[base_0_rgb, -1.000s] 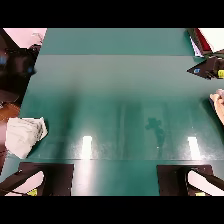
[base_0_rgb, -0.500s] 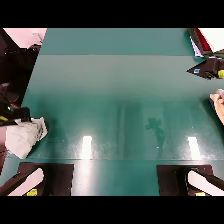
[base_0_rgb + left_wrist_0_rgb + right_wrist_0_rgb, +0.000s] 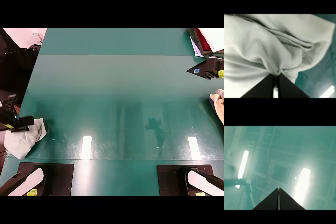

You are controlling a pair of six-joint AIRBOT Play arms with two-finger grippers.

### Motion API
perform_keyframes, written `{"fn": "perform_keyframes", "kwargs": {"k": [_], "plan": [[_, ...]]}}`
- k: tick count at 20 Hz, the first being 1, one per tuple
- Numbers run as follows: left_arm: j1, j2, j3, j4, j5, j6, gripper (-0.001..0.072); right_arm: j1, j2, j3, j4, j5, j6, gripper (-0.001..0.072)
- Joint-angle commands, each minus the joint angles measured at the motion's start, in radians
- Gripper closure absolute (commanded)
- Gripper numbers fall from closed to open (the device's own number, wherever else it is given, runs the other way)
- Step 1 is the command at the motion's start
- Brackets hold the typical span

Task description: Fold the shirts.

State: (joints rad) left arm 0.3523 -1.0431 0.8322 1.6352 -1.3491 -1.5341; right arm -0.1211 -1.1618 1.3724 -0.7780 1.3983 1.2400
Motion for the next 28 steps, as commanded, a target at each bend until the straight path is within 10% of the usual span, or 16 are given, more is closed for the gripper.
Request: {"fn": "perform_keyframes", "kwargs": {"k": [1, 13, 23, 25, 28], "plan": [[-0.048, 0.001, 0.204, -0.117, -0.085, 0.051, 0.0686, 0.001, 0.005, 0.001, 0.013, -0.003, 0.0, 0.0696], [-0.806, -0.027, 1.0, -0.32, -0.065, 0.074, 0.0686, -0.006, 0.121, 0.003, 0.027, -0.222, 0.001, 0.0697], [-0.977, -0.474, 1.012, -0.588, 0.035, 0.241, 0.068, -0.006, 0.121, 0.086, 0.026, -0.209, 0.001, 0.0697], [-0.954, -0.534, 1.012, -0.576, 0.048, 0.237, 0.0058, -0.006, 0.12, 0.086, 0.023, -0.186, 0.001, 0.0696], [-0.837, -0.515, 1.012, -0.575, -0.035, 0.214, -0.0013, -0.006, 0.12, 0.086, 0.016, -0.184, 0.001, 0.0696]]}}
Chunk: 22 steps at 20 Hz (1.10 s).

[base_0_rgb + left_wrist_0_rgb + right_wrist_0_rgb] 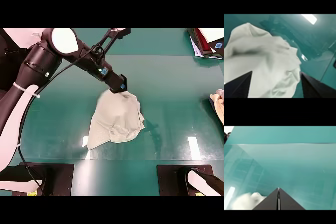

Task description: Fold the shirts.

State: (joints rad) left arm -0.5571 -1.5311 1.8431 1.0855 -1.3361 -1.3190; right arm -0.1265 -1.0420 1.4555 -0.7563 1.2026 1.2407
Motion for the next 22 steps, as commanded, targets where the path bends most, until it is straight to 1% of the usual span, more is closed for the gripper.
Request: {"fn": "perform_keyframes", "kwargs": {"k": [1, 2, 3, 4, 6, 7, 9, 10, 12, 15, 17, 19, 22], "plan": [[0.125, -0.008, 0.002, -0.025, -0.086, -0.001, -0.0013, 0.0, 0.0, 0.003, -0.005, 0.012, 0.0, 0.0697], [0.181, 0.014, -0.013, -0.026, -0.113, -0.005, 0.0038, 0.0, 0.0, 0.003, -0.005, 0.012, 0.0, 0.0696], [0.237, 0.045, -0.057, -0.026, -0.12, -0.008, 0.0204, 0.0, 0.0, 0.003, -0.005, 0.012, 0.0, 0.0696], [0.283, 0.079, -0.128, -0.027, -0.112, -0.006, 0.022, 0.0, 0.0, 0.003, -0.005, 0.012, 0.0, 0.0696], [0.357, 0.148, -0.344, -0.028, -0.1, 0.016, 0.022, 0.0, 0.0, 0.003, -0.005, 0.011, 0.0, 0.0696], [0.378, 0.174, -0.461, -0.028, -0.09, 0.02, 0.0219, 0.0, 0.0, 0.003, -0.005, 0.009, 0.0, 0.0697], [0.393, 0.204, -0.701, -0.035, -0.054, 0.062, 0.0219, 0.0, 0.0, 0.003, -0.005, 0.003, 0.0, 0.0696], [0.393, 0.206, -0.809, -0.059, -0.025, 0.081, 0.0219, 0.0, 0.0, 0.003, -0.005, 0.002, 0.0, 0.0696], [0.393, 0.206, -0.972, -0.166, 0.068, 0.159, 0.0218, 0.0, 0.0, 0.003, -0.005, 0.002, 0.0, 0.0697], [0.393, 0.206, -1.104, -0.307, 0.196, 0.23, 0.022, 0.0, 0.0, 0.003, -0.005, 0.003, 0.0, 0.0696], [0.393, 0.205, -1.15, -0.329, 0.247, 0.23, 0.022, 0.0, 0.0, 0.003, -0.004, 0.005, 0.0, 0.0696], [0.377, 0.203, -1.169, -0.349, 0.271, 0.232, 0.0221, 0.0, 0.0, 0.003, -0.004, 0.004, 0.0, 0.0697], [0.301, 0.201, -1.169, -0.349, 0.313, 0.227, 0.0222, 0.0, 0.0, 0.003, -0.004, 0.004, 0.0, 0.0696]]}}
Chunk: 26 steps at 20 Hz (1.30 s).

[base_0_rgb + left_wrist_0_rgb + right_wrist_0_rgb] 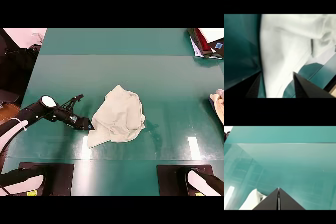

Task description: Fold the shirts.

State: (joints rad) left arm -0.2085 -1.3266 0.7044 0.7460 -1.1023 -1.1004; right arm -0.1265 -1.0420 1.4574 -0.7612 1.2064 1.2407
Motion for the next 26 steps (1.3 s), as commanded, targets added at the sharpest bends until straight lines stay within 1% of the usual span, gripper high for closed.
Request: {"fn": "perform_keyframes", "kwargs": {"k": [1, 2, 3, 6, 9, 12, 15, 16, 17, 18, 21, 22, 26], "plan": [[-0.064, -0.003, -0.03, -0.011, 0.094, -0.002, 0.0253, 0.0, 0.0, 0.001, 0.001, 0.0, 0.0, 0.0696], [-0.07, -0.003, -0.026, -0.011, 0.097, -0.028, 0.0502, 0.0, 0.0, 0.001, 0.0, 0.0, 0.0, 0.0696], [-0.067, -0.002, -0.014, -0.011, 0.087, -0.029, 0.0677, 0.0, 0.0, 0.001, 0.0, 0.001, 0.0, 0.0696], [-0.067, 0.001, 0.105, 0.082, -0.003, -0.09, 0.0685, 0.008, -0.002, 0.001, 0.0, 0.013, 0.0, 0.0696], [-0.067, 0.029, 0.308, 0.251, -0.119, -0.137, 0.0685, 0.038, -0.051, 0.001, -0.001, 0.106, 0.0, 0.0696], [-0.067, 0.087, 0.513, 0.46, -0.2, -0.16, 0.0685, 0.105, -0.166, 0.001, -0.001, 0.18, 0.0, 0.0696], [-0.067, 0.136, 0.678, 0.658, -0.252, -0.16, 0.0684, 0.183, -0.304, 0.0, 0.0, 0.165, 0.0, 0.069], [-0.067, 0.146, 0.711, 0.69, -0.252, -0.161, 0.0684, 0.211, -0.359, 0.0, 0.0, 0.153, 0.0, 0.0585], [-0.067, 0.154, 0.736, 0.695, -0.251, -0.161, 0.0685, 0.238, -0.411, 0.0, 0.0, 0.14, 0.0, 0.0359], [-0.067, 0.156, 0.748, 0.69, -0.25, -0.17, 0.0684, 0.268, -0.468, 0.0, 0.001, 0.129, 0.0, 0.0203], [-0.067, 0.154, 0.75, 0.687, -0.252, -0.194, 0.0685, 0.349, -0.623, 0.0, 0.002, 0.082, 0.0, 0.0193], [-0.067, 0.154, 0.75, 0.687, -0.251, -0.211, 0.0685, 0.371, -0.662, 0.0, 0.002, 0.064, 0.0, 0.0193], [-0.067, 0.154, 0.75, 0.684, -0.251, -0.226, 0.0684, 0.44, -0.787, 0.001, 0.002, -0.003, 0.0, 0.0198]]}}
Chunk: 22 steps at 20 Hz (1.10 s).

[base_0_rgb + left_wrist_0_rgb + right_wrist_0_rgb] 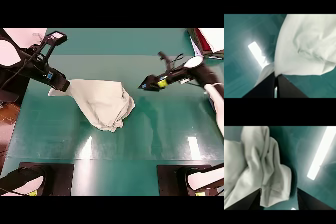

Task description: Fold the shirts.

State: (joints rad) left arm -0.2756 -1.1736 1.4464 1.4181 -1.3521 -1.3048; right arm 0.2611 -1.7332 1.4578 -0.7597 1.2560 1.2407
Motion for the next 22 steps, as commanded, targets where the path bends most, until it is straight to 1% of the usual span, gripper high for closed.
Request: {"fn": "perform_keyframes", "kwargs": {"k": [1, 4, 5, 7, 8, 9, 10, 12, 14, 17, 19, 22], "plan": [[0.0, 0.002, 0.008, 0.011, -0.001, -0.035, 0.0684, 0.066, -0.114, 0.001, 0.0, -0.062, 0.0, 0.0199], [0.0, 0.002, 0.008, 0.011, 0.003, -0.035, 0.0685, 0.108, -0.14, 0.0, -0.001, -0.097, 0.0, 0.0201], [0.0, 0.002, 0.008, 0.011, 0.006, -0.035, 0.0684, 0.121, -0.141, 0.001, -0.003, -0.108, 0.0, 0.0259], [0.0, 0.002, 0.008, 0.01, 0.006, -0.035, 0.0684, 0.135, -0.141, 0.001, -0.002, -0.133, 0.0, 0.0282], [0.0, 0.002, 0.008, 0.01, 0.006, -0.035, 0.0684, 0.139, -0.14, 0.001, -0.002, -0.137, 0.0, 0.0417], [0.0, 0.002, 0.008, 0.01, 0.006, -0.04, 0.0685, 0.138, -0.138, 0.001, -0.001, -0.132, 0.0, 0.0697], [0.0, 0.002, 0.008, 0.01, 0.006, -0.058, 0.0684, 0.136, -0.13, 0.001, -0.003, -0.136, -0.004, 0.0697], [0.0, 0.007, 0.013, 0.021, 0.006, -0.059, 0.0684, 0.108, -0.079, 0.001, -0.004, -0.156, -0.003, 0.0699], [0.0, 0.023, 0.064, 0.084, -0.002, -0.059, 0.0685, 0.04, 0.028, 0.001, -0.006, -0.186, -0.003, 0.07], [0.0, 0.074, 0.224, 0.172, 0.003, -0.057, 0.0685, -0.11, 0.235, 0.036, -0.072, -0.185, -0.003, 0.0699], [0.0, 0.101, 0.348, 0.172, 0.012, -0.056, 0.0684, -0.203, 0.351, 0.109, -0.09, -0.154, -0.003, 0.07], [0.0, 0.134, 0.492, 0.15, 0.026, -0.056, 0.0684, -0.291, 0.476, 0.245, -0.09, -0.122, -0.003, 0.07]]}}
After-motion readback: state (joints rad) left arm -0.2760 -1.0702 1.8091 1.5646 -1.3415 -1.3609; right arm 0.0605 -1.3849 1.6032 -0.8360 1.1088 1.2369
